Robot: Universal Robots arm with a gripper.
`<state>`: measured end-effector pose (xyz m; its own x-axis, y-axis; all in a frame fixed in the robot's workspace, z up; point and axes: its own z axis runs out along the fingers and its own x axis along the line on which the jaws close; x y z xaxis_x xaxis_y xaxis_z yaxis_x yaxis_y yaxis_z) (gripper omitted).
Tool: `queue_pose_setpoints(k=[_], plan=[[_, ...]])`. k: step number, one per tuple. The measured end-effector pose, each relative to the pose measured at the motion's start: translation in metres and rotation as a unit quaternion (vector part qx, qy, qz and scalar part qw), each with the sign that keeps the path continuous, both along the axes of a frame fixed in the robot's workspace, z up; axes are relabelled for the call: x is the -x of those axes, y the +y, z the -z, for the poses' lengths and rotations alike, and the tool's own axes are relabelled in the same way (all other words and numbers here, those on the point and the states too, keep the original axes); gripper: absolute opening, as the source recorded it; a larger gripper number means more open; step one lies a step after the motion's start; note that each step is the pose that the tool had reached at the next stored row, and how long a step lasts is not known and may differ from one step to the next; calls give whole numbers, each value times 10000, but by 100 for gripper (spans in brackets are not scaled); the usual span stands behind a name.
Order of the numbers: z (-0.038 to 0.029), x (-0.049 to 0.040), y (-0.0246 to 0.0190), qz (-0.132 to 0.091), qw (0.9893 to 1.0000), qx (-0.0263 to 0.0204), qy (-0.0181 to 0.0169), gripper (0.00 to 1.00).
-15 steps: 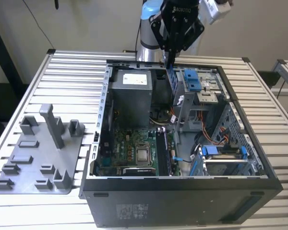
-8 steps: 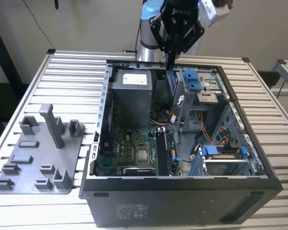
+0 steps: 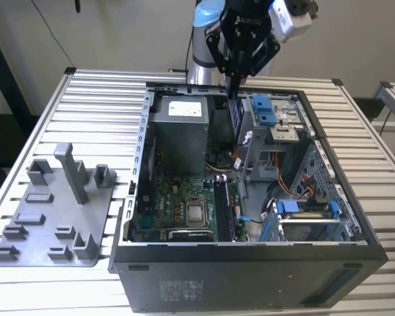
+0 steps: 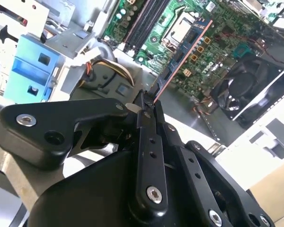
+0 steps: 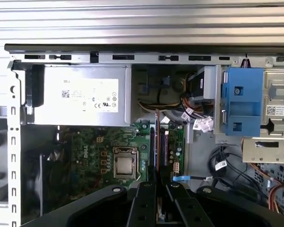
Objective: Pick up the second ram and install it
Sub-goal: 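Insert the second ram into the second slot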
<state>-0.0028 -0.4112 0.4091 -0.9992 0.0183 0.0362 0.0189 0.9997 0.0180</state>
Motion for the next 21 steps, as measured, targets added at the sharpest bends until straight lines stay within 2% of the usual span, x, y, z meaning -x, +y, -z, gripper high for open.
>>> queue_pose_setpoints(k=[6,14,21], plan=[[39,-24,-9,109,9999,0,0,14],[44,-42,-13,133,9999,-2,-1,14],[67,-49,-78,174,9998,0,0,14]])
